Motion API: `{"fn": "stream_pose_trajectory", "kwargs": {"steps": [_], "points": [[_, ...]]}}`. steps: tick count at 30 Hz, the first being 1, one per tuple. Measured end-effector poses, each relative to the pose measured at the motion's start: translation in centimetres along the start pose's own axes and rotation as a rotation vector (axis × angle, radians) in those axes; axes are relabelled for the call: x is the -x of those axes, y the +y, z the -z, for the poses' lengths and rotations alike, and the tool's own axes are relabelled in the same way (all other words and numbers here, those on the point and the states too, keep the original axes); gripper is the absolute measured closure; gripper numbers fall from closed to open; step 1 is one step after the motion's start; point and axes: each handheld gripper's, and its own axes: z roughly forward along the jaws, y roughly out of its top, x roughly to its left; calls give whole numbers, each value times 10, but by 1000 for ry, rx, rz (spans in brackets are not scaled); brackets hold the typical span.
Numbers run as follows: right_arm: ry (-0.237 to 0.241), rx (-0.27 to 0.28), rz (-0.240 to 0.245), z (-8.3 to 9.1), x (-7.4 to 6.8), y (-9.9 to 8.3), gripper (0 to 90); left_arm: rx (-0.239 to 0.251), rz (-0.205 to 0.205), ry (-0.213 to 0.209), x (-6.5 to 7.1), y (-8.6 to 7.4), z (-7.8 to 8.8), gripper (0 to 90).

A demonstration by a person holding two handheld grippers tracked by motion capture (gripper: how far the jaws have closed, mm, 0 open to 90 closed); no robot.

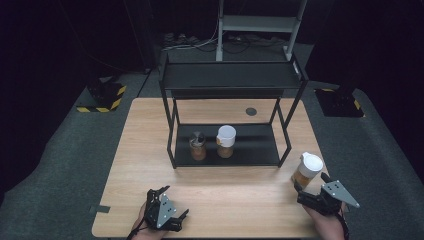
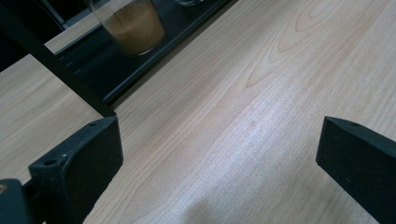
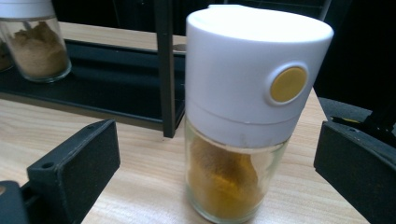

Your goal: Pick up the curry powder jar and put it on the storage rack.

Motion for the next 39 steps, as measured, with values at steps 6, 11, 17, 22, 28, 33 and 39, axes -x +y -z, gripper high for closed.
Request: {"fn": "stream_pose_trajectory", "kwargs": {"steps": [6,11,17,22,28,33,39], "points": [[1,-2,-20,-8,3,3,7,1,-2,-1,0,0,0,10],[0,-7,-24,-13,5,6,33,2,-4,-2,0,0,0,10],[6,0,-23,-18,8,9,103,1,-6,-3,0,0,0,10],[7,3,-29,-23,11,9,181,4,-5,-4,0,-1,0,10],[4,14,-14,-25,13,8,299,3,-9,-4,0,-1,0,10],[16,22,-17,-24,17,6,304,3,-11,-4,0,0,0,10],[12,22,2,-25,14,7,305,3,-11,-2,0,0,0,9]]}}
